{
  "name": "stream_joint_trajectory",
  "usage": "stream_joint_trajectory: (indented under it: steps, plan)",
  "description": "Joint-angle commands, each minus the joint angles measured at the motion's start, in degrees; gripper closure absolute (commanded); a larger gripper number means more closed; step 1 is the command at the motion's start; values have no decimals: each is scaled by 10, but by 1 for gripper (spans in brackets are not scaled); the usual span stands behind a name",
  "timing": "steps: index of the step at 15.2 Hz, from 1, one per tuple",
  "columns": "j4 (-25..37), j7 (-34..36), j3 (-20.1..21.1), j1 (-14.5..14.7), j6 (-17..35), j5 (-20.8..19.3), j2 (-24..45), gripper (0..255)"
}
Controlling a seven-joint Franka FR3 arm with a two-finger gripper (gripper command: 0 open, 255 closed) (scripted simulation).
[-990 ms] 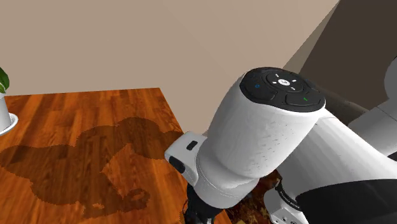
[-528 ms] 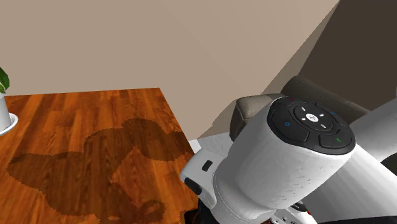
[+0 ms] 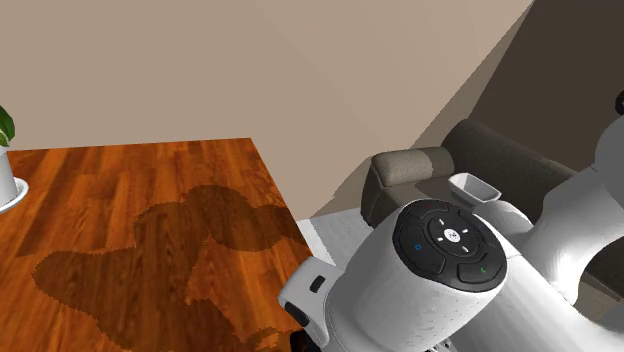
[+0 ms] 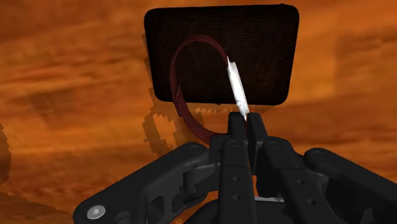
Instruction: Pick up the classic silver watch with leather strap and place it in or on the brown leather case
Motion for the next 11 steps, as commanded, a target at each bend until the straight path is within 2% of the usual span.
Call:
stream_joint_trajectory:
  steps: [1,3,11]
  plan:
    - [-9,5,5,-3,18,-5,10,255]
    - [-19,14,13,-8,42,-13,26,255]
    - [-19,14,13,-8,42,-13,25,255]
